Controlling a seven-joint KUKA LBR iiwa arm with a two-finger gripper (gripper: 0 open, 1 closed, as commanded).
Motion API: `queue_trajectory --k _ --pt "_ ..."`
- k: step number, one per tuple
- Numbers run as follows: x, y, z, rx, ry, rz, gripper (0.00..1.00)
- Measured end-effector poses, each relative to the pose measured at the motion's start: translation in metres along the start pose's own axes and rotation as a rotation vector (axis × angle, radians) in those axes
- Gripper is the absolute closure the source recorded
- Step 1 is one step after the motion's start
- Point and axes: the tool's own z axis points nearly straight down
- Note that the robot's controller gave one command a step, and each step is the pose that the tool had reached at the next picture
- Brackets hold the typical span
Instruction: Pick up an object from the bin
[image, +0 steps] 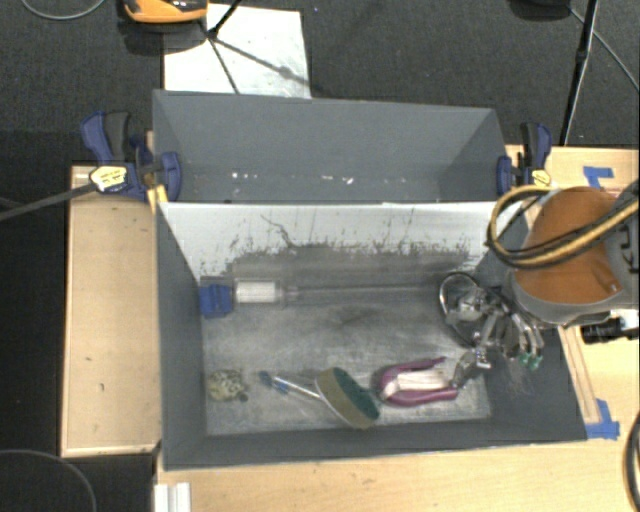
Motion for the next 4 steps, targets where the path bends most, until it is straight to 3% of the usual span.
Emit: queue_trajectory --k 1,2,3,4 --pt "0.025 0.005 0.012 0.003 -0.013 0.08 0.0" --pt "0.056 0.06 0.026 0.002 -0.016 0.154 0.0" --pt "0.065 0.108 0.025 0.001 -0.02 0.107 0.0" --pt "0.069 0.11 0.025 -0.001 0.0 0.106 1.0"
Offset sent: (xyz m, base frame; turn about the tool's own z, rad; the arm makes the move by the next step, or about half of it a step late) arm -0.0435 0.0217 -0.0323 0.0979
